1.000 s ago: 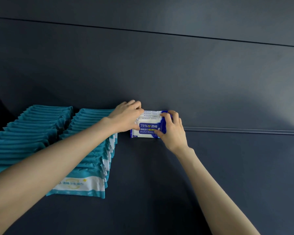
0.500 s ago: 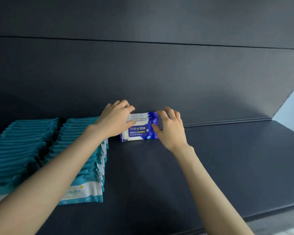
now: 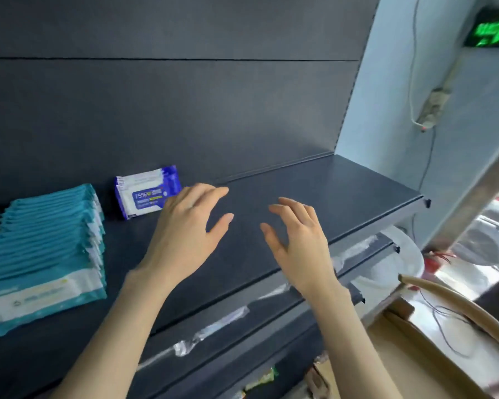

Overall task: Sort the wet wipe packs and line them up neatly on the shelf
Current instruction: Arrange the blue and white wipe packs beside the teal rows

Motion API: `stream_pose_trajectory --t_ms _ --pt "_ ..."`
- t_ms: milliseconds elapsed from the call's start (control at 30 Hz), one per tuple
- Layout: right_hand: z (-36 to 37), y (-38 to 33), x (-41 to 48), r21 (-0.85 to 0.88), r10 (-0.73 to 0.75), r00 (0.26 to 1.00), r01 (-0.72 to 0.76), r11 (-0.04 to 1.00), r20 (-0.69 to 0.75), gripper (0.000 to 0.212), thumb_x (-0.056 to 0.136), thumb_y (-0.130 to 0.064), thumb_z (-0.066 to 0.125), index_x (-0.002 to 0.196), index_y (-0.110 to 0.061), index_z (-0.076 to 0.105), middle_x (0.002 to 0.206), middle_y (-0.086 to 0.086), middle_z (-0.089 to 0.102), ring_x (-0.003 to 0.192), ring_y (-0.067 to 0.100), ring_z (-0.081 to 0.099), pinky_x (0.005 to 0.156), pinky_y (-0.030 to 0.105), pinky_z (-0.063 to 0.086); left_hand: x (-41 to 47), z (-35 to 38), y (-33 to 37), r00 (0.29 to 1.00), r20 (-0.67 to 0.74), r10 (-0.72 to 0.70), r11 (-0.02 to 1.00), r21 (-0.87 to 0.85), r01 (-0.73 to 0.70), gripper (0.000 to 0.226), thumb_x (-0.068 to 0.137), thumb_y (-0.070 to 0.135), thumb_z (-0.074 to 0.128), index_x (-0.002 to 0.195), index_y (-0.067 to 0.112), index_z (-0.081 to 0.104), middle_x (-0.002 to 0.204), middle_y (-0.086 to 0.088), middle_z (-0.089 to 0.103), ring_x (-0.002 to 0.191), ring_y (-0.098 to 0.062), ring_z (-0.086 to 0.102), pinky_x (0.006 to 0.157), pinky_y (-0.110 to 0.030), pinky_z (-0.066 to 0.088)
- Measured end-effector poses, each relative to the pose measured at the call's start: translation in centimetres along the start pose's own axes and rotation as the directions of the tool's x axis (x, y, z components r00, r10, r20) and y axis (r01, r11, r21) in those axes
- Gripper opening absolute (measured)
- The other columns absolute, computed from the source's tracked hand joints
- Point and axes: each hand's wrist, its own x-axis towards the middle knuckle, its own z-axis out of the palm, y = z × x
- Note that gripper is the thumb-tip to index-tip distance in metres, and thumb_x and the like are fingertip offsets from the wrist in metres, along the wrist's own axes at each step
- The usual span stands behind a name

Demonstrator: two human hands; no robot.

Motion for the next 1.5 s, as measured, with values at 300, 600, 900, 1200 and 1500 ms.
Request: stream_pose_trajectory --t_ms 300,600,900,1200,1500 --pt "-12.1 5.2 -24.5 -0.189 0.33 0.942 -0.313 0.931 0.063 0.026 0.089 -0.025 0.062 0.112 -0.014 0.065 0.121 0.006 0.063 0.11 0.028 0.057 0.088 0.04 0.051 -16.4 6.8 16.9 0.937 0.32 0.143 0.954 -0.297 -0.044 0.045 0.087 0.04 0.045 0.118 0.014 0.062 0.112 0.0 0.063 0.104 -0.018 0.056 0.088 -0.036 0.043" --pt "-19.4 5.9 -44.5 -0.298 0.756 0.655 -0.722 0.624 -0.004 0.026 0.087 -0.019 0.067 0.111 -0.009 0.067 0.117 0.009 0.065 0.107 0.029 0.059 0.087 0.04 0.05 -28.5 10.6 29.1 0.668 0.629 0.398 0.883 -0.46 -0.093 0.044 0.088 0.037 0.049 0.126 0.018 0.058 0.12 0.001 0.061 0.112 -0.021 0.056 0.098 -0.04 0.039" --pt "-26.0 8.7 -52.7 -0.235 0.9 0.378 -0.915 0.327 -0.219 0.03 0.085 -0.015 0.069 0.113 -0.006 0.065 0.114 0.01 0.065 0.108 0.029 0.059 0.093 0.039 0.048 -30.6 15.8 40.5 0.432 0.634 0.642 0.748 -0.642 -0.17 0.04 0.093 0.027 0.057 0.132 0.019 0.052 0.124 0.003 0.057 0.117 -0.017 0.051 0.103 -0.037 0.034" --pt "-30.5 19.9 -56.2 -0.167 0.979 0.151 -0.978 0.128 -0.138 0.03 0.092 -0.018 0.059 0.12 -0.007 0.061 0.121 0.008 0.061 0.114 0.025 0.052 0.096 0.03 0.04 -30.4 25.7 50.8 0.252 0.721 0.646 0.761 -0.632 -0.142 0.041 0.096 0.027 0.052 0.136 0.019 0.048 0.132 0.003 0.053 0.122 -0.015 0.045 0.105 -0.03 0.028" --pt "-33.9 29.1 -59.7 -0.151 0.998 0.012 -0.988 0.001 -0.068 0.027 0.093 -0.016 0.058 0.118 -0.007 0.061 0.119 0.008 0.061 0.107 0.028 0.053 0.091 0.031 0.04 -31.0 33.4 58.4 0.141 0.797 0.587 0.809 -0.585 -0.062 0.038 0.095 0.023 0.055 0.132 0.015 0.053 0.123 -0.001 0.058 0.116 -0.02 0.052 0.1 -0.035 0.033"
